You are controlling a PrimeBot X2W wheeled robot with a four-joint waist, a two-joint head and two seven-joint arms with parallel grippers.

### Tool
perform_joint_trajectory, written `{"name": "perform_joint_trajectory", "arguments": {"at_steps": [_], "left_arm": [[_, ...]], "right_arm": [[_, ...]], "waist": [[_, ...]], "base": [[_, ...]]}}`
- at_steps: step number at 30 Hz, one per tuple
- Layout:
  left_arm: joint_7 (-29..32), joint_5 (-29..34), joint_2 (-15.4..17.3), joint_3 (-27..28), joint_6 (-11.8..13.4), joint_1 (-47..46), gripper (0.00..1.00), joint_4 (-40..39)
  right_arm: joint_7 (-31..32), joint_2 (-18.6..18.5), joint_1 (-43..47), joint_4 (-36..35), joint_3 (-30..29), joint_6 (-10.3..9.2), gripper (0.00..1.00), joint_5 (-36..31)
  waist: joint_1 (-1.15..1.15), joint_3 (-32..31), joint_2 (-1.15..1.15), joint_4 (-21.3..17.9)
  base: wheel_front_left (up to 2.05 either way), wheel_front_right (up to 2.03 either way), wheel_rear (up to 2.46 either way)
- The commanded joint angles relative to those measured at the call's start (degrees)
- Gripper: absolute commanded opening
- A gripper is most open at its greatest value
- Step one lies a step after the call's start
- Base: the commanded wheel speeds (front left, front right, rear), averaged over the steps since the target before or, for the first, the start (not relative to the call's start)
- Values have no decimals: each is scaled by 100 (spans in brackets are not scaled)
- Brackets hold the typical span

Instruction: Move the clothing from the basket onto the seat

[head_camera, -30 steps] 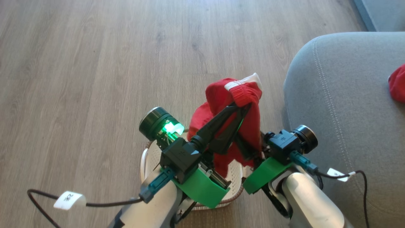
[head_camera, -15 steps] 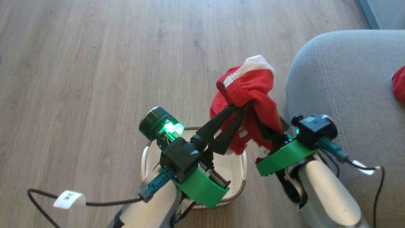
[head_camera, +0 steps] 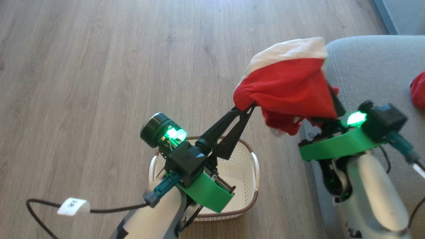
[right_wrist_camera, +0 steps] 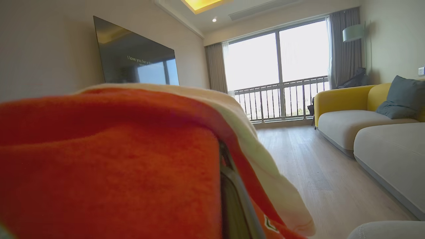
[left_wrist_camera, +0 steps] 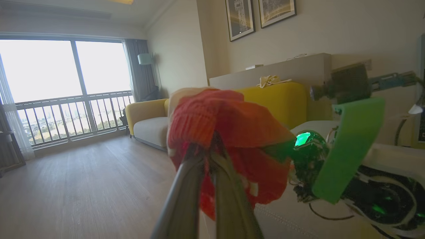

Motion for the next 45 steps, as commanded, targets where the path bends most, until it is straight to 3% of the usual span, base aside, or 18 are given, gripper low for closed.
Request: {"name": "perform_joint_trajectory", "arguments": {"at_steps": [1,11,28,29,30,31,45], "left_arm": [[-28,30,11,230,-27,-116,0,-146],[-28,-16,11,404,-17,-5,0,182],[-28,182,11,587,-282,289,0,1344],[-28,158,11,585,-295,305,27,1431],[-28,164,11,578,-306,311,74,1515],[-28,193,11,565,-316,311,100,1574],[-28,295,202,205,-353,517,100,2104]], "right_arm": [[-14,82,-336,-257,68,-1,0,32],[-14,82,-430,-672,-37,-1,0,63],[-14,82,-355,-819,241,-1,0,237],[-14,82,-345,-820,257,-1,0,226],[-14,82,-333,-817,270,-1,0,211],[-14,82,-318,-814,277,-1,0,197],[-14,82,-238,-815,106,-1,0,-90]], "waist": [[0,-2,0,-1],[0,-9,0,-29],[0,126,0,-119],[0,131,0,-123],[0,135,0,-126],[0,140,0,-128],[0,196,0,-185]], "base": [[0,0,0],[0,0,0],[0,0,0],[0,0,0],[0,0,0],[0,0,0],[0,0,0]]}}
